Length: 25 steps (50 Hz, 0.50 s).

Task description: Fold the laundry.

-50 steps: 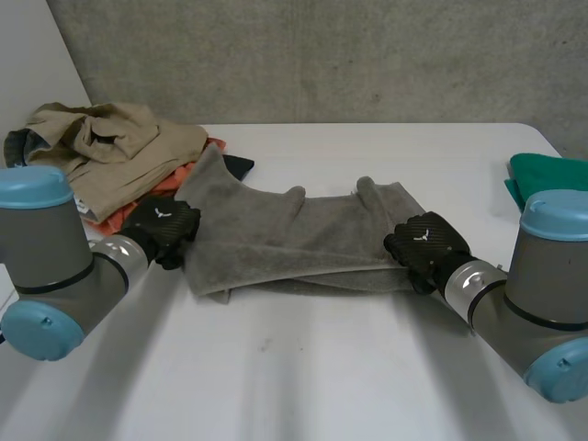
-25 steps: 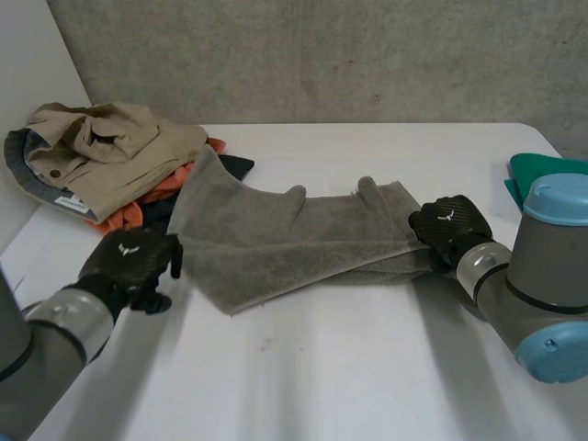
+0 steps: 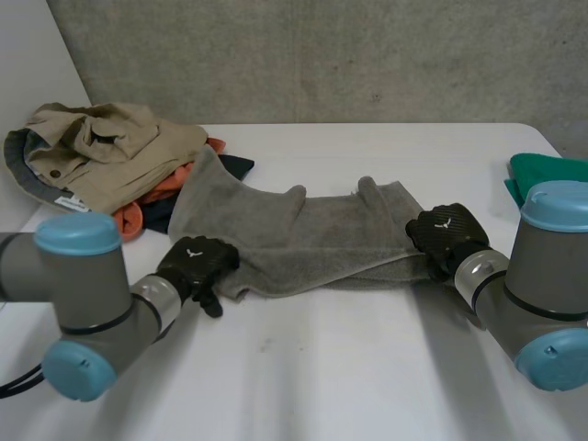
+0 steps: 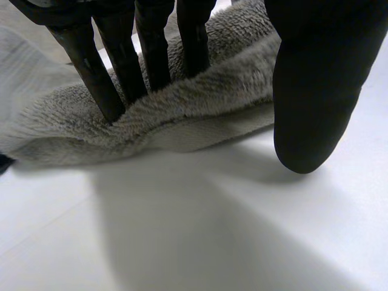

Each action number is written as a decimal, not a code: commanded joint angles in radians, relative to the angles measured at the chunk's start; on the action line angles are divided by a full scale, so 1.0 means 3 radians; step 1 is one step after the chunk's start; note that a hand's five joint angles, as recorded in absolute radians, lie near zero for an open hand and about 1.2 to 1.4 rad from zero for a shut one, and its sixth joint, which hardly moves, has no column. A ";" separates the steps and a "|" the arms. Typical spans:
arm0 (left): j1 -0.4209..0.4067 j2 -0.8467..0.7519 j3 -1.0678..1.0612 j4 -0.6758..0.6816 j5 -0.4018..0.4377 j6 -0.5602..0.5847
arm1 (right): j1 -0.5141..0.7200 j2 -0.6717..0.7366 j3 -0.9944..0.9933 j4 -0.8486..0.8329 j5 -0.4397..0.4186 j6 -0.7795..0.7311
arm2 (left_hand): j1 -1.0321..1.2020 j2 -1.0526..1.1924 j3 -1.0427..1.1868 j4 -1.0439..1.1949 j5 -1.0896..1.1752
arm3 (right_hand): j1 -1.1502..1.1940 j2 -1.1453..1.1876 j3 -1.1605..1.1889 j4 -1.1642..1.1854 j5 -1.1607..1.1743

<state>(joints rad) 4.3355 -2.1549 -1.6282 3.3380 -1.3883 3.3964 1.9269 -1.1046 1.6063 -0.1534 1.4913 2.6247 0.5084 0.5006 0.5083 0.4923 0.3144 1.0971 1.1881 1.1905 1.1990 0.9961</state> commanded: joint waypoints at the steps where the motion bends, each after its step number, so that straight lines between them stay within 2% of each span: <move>1: -0.0134 -0.0241 0.0401 -0.0189 -0.0015 -0.0011 | -0.0011 0.0000 0.0004 0.0000 -0.0001 -0.0005 | 0.0142 0.0168 0.0143 0.0196 0.0207 | 0.0997 0.0694 0.0686 0.0657 0.0752; 12: -0.0242 -0.0374 0.0861 -0.0368 0.0000 -0.0419 | -0.0001 0.0006 0.0004 0.0000 0.0004 -0.0026 | 0.0279 0.0305 0.0280 0.0333 0.0344 | 0.0997 0.0694 0.0686 0.0657 0.0752; 18: -0.0313 -0.0476 0.1035 -0.0486 -0.0005 -0.0450 | -0.0001 0.0011 0.0014 0.0000 0.0004 -0.0031 | 0.0475 0.0501 0.0475 0.0528 0.0540 | 0.0997 0.0694 0.0686 0.0657 0.0752; 25: -0.0324 -0.0620 0.1219 -0.0512 -0.0015 -0.0456 | -0.0001 0.0026 0.0014 0.0000 0.0004 -0.0031 | 0.1110 0.1135 0.1110 0.1163 0.1174 | 0.0997 0.0694 0.0686 0.0657 0.0752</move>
<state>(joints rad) 4.2403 -2.3091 -1.3000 3.1884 -1.3907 3.2574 1.9268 -1.0999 1.6105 -0.1537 1.4926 2.6156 0.6610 0.6509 0.6499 0.6511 0.4740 1.0971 1.1881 1.1905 1.1990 0.9961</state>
